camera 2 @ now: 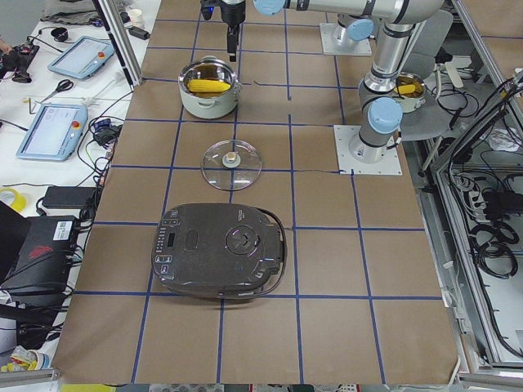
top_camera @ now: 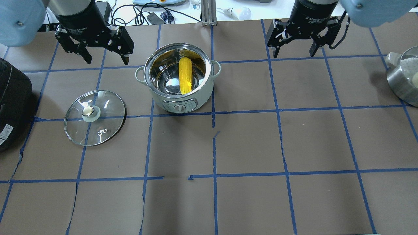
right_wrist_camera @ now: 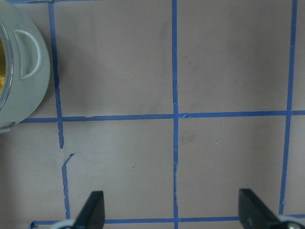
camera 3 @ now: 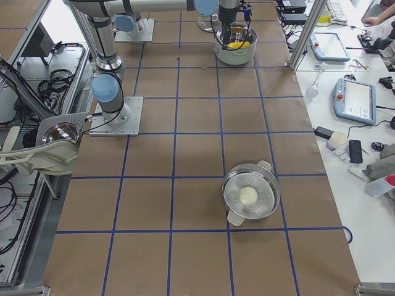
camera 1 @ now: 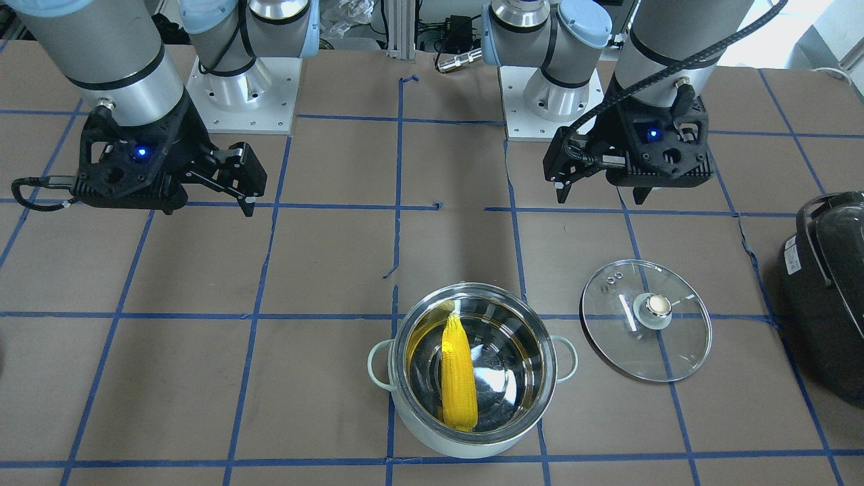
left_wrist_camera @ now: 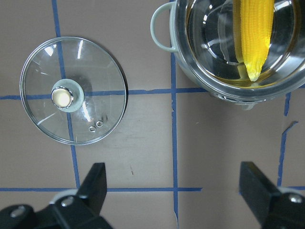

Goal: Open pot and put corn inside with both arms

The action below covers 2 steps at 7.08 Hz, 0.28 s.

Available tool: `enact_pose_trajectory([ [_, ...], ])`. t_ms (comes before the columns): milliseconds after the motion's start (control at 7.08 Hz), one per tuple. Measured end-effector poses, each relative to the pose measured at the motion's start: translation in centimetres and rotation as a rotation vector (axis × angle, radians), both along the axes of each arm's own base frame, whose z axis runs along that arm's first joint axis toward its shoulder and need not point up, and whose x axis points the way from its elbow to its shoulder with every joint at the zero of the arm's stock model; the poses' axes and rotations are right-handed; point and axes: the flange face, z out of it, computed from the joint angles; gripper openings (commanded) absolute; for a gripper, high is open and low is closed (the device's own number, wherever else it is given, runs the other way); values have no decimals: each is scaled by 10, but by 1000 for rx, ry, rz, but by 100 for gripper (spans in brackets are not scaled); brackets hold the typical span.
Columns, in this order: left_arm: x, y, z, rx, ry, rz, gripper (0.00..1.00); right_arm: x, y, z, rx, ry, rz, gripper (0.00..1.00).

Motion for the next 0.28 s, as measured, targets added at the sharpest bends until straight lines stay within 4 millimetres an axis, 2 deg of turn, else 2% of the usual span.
enact_pose_trajectory([
  [282,1,-3,3,-36,18,1,100,-12,6,8,9,10,-20,100],
])
